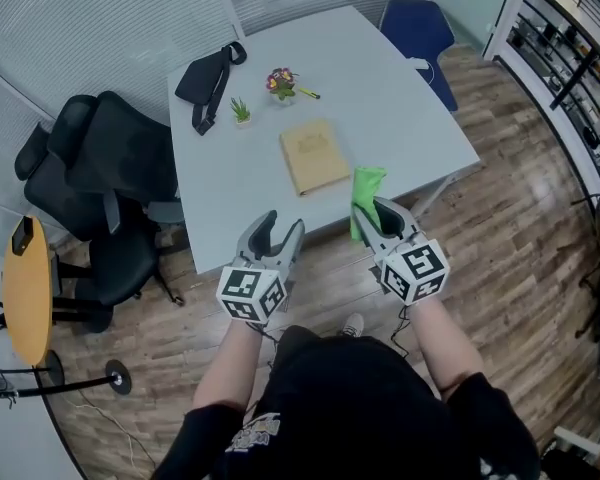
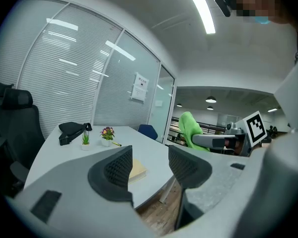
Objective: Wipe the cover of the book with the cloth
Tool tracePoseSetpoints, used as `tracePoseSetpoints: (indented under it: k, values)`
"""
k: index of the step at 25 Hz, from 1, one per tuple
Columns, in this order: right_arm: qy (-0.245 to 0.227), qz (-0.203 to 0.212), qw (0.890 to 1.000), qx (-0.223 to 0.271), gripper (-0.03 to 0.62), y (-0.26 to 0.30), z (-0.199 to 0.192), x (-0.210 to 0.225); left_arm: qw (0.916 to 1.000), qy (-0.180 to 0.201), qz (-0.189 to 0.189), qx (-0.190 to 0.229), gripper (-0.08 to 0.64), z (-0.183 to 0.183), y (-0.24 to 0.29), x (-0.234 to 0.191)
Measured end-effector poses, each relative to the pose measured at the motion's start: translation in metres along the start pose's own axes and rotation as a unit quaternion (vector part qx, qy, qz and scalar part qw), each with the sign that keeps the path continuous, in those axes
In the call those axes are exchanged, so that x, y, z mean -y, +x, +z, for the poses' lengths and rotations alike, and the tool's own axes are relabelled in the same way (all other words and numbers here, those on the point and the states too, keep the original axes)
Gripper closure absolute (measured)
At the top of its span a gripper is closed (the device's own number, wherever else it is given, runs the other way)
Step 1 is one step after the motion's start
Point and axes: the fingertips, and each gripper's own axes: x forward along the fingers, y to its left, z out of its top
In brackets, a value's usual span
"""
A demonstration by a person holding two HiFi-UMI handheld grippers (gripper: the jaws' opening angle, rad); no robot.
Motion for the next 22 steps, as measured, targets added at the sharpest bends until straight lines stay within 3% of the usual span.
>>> tracePoseSetpoints:
  k: [8,13,22]
  values:
    - [0.014,-0.008,1.0,-0.008,0.494,0.013,-0.008,0.029,0.9994,-0.032,0.005,-0.012,0.345,-0.008,0.034,-0.017]
    - [0.015,-0.031,0.999,-0.013,0.494,0.027,-0.009,0.047,0.9968,-0.075,-0.005,-0.028,0.345,-0.02,0.067,-0.043]
    - [0.032,-0.093,0.995,-0.032,0.494,0.07,-0.02,0.084,0.9922,-0.077,-0.047,-0.085,0.345,-0.042,0.13,-0.09]
